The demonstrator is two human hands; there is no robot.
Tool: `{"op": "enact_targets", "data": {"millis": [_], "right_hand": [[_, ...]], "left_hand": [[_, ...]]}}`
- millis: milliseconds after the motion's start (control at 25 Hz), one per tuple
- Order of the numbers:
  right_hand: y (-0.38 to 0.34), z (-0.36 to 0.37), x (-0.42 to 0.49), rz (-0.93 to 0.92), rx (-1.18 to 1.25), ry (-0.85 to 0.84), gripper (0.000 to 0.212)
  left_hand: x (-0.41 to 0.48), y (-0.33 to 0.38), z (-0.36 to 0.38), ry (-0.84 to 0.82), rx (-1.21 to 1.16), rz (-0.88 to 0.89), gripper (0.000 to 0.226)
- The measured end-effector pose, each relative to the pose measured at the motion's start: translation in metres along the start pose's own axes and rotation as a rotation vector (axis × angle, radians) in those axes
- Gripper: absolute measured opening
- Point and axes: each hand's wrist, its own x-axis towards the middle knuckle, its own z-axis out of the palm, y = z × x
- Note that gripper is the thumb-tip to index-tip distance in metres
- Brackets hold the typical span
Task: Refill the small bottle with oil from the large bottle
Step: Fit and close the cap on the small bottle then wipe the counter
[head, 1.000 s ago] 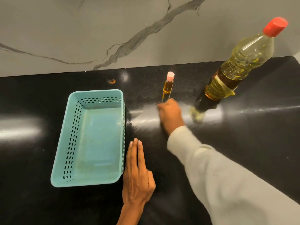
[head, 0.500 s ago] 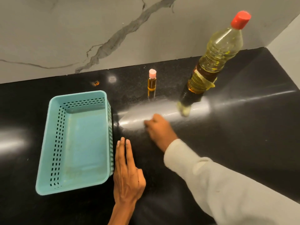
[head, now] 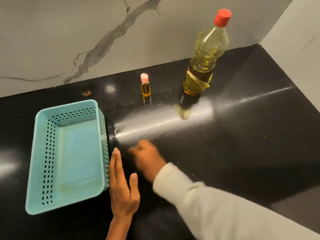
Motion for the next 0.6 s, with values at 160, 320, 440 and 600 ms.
{"op": "enact_targets", "data": {"millis": [160,320,440,600], "right_hand": [[0.011,-0.002,-0.017,-0.100,0.046,0.113,0.008],[0.145,-0.089,-0.016,0.351,-0.359,0.470,0.003],[0.175,-0.113,-0.019,0.660,-0.325,0.594,0.019],[0.039,-0.019,-0.018,0.216,-0.014,0.087,0.015]], "left_hand": [[-0.001,0.002,0.002,-0.058,0.041,0.043,0.061],[0.001,0.004,0.006,-0.082,0.113,0.010,0.059],[0.001,0.003,0.006,-0.064,0.077,0.024,0.059],[-0.001,0.002,0.003,-0.030,-0.087,0.064,0.059]]}}
